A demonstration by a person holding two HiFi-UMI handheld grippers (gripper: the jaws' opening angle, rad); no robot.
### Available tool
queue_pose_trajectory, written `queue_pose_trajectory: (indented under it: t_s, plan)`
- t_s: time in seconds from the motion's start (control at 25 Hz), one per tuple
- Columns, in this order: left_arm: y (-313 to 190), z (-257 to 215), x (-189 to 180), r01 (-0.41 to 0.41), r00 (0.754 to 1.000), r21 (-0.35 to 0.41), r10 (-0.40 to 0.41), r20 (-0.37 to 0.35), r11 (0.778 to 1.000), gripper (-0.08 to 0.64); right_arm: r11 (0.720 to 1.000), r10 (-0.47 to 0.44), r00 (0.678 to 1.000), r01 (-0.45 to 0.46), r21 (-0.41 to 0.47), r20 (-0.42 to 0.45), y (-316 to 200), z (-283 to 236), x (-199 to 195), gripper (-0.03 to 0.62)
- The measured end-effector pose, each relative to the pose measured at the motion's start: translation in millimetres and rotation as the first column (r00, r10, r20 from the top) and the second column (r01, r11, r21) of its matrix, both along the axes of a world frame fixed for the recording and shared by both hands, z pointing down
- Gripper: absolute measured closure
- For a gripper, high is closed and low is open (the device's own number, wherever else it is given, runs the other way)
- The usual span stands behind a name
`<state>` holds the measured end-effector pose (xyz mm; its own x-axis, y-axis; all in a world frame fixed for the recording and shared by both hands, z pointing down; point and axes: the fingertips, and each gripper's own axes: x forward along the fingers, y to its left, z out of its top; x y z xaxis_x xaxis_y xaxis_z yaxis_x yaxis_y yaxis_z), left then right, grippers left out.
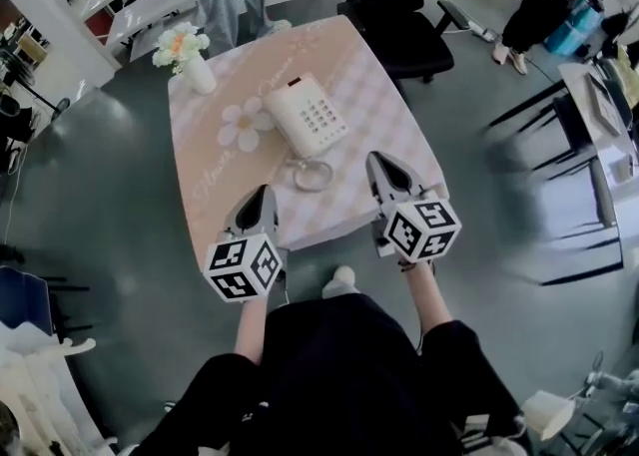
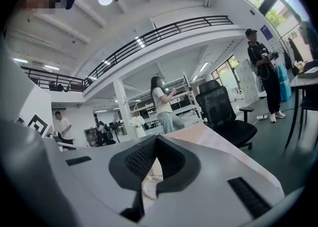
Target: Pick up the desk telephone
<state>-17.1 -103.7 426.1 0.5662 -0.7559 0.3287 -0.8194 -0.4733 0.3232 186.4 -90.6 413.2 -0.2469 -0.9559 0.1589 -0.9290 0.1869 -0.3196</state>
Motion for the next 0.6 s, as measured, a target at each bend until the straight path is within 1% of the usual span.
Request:
queue_pose_trajectory:
  t_s: [0.24,0.44,0.6]
  plan:
    - [-14.1,5.3,13.9,0.031,1.000,-0.010,-0.031,-0.006,0.999,0.561,0.998,-0.061,0.998,0.061,-0.020,-0.008,-23.4,10.6,12.2,0.600]
    - [-27.9,16.0,20.1,0.039,0.999,-0.044,-0.039,-0.009,0.998,0.561,0.996,-0.081,0.997,0.081,-0.038,0.002,-43.8,21.9,14.3,0.600]
    - [-44.1,29.9,25.1,0.037,0.999,-0.081,-0.040,-0.027,0.996,0.561,0.993,-0.099,0.995,0.100,-0.056,0.014,-65.2,34.1,12.9,0.600]
